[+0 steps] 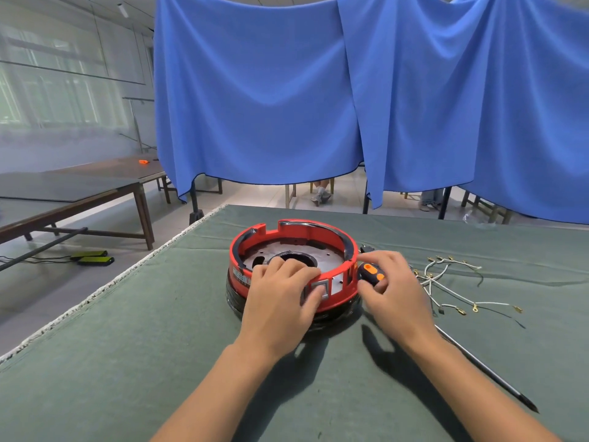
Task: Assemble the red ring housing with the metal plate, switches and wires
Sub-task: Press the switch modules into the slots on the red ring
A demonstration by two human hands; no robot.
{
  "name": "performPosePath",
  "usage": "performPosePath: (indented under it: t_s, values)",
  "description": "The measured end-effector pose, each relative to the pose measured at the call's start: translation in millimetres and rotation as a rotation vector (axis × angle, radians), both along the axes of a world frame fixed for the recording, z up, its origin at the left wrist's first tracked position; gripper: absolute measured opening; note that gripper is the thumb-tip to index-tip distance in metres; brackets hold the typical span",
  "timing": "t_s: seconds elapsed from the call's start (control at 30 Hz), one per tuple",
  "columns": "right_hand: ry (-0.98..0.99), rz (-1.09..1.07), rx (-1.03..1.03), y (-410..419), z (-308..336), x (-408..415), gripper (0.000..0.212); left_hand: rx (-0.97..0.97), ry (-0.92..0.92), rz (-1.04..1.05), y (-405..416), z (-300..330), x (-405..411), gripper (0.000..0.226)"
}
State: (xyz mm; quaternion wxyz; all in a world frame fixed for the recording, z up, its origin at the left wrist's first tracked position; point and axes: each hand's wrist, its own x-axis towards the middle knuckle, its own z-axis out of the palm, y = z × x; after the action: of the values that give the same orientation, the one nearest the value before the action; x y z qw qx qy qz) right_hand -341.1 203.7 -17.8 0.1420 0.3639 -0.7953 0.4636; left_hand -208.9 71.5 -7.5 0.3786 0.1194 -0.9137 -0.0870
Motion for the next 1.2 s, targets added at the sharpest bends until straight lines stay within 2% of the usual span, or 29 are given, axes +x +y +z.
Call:
performPosePath:
  t_s: [0.1,0.2,0.37,0.47,0.6,0.77,0.87,0.93,1.07,1.2]
  values:
    - [0.017,-0.236,0.003,5,0,-12,0.016,-0.072,0.026,0.062,10,-3,-5,0.02]
    - [0.012,-0.352,0.092,9,-2,-25,0.017,-0.046,-0.031,0.1,18,-2,-15,0.028]
    - [-0.147,-0.4,0.203,16,-7,-43,0.029,-0.035,-0.046,0.231,22,1,-36,0.023]
    - [-0.24,-0.426,0.174,15,-9,-53,0.032,-0.016,0.046,0.206,18,-7,-38,0.017]
    - [-0.335,-0.476,0.265,8,-4,-68,0.044,0.05,0.133,0.112,13,-11,-35,0.014]
    - [-0.347,-0.53,0.314,3,-3,-75,0.026,0.104,0.104,0.091,10,-7,-34,0.019]
    - [-0.263,-0.551,0.249,4,-6,-69,0.027,0.128,0.082,0.073,10,-6,-29,0.022]
    - [-0.172,-0.532,0.107,6,-7,-61,0.027,0.147,0.077,0.053,9,-4,-26,0.023]
    - [-0.145,-0.345,-0.209,9,-1,-38,0.022,0.208,0.083,0.006,2,-2,-20,0.021]
    - [-0.16,-0.189,-0.289,10,1,-8,0.03,0.244,0.116,-0.037,-2,-1,-13,0.014]
